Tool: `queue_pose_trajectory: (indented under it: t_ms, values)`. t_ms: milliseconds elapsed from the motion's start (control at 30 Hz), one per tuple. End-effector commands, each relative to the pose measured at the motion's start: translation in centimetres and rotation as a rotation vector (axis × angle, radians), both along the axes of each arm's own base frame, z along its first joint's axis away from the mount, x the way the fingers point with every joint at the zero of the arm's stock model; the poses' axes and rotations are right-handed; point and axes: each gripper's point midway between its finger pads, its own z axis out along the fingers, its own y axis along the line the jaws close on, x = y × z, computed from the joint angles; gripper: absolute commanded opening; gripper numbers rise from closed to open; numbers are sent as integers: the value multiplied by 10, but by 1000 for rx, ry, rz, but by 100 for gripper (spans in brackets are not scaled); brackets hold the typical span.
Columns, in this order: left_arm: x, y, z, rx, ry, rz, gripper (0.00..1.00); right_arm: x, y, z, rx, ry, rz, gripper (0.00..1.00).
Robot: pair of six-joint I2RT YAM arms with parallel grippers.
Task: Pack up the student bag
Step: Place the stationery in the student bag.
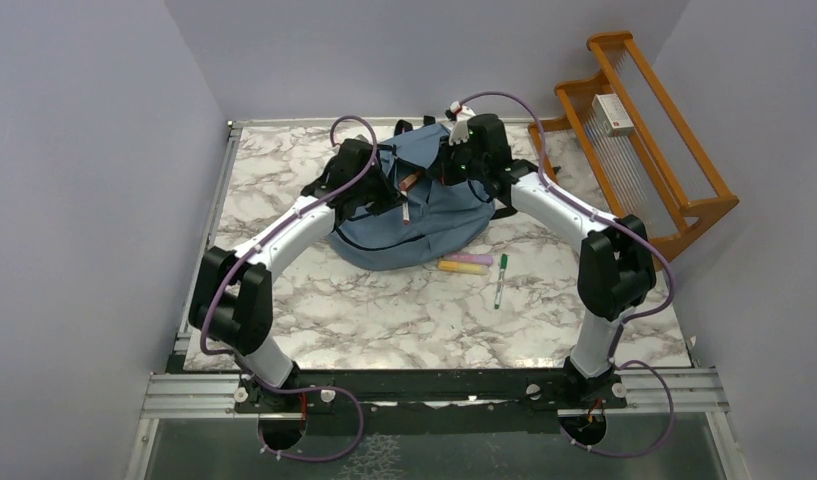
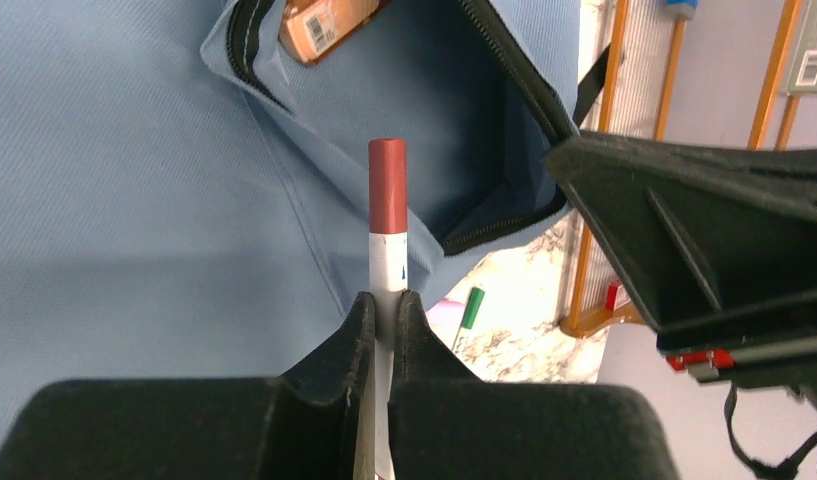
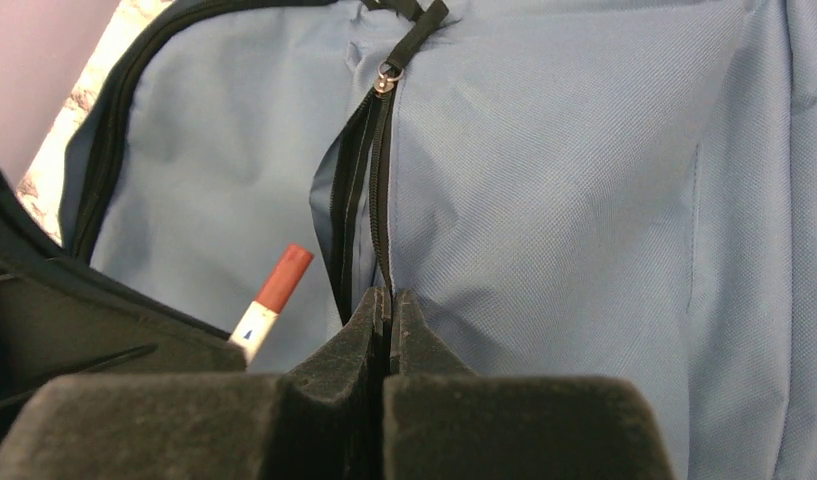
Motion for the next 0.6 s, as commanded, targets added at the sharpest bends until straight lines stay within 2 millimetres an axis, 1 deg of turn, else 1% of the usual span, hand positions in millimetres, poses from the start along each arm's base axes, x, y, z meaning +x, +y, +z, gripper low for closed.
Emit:
queue_pose_trajectory:
  t_ms: [0,133,233,400,567]
  values:
    - [24,-9,20,-51,-22,46,0,-1,2,41,76,-76,7,0]
    - [37,-13,17,-55,-16,47,0,-2,3,41,83,-72,12,0]
    - [46,-15,8,-54,4,49,0,-3,4,40,88,-66,20,1]
    - [65,-11,-1,-43,6,68,0,-5,7,39,98,-59,32,1]
    - [85,-16,-1,-65,-15,65,0,-6,8,39,107,-53,39,1]
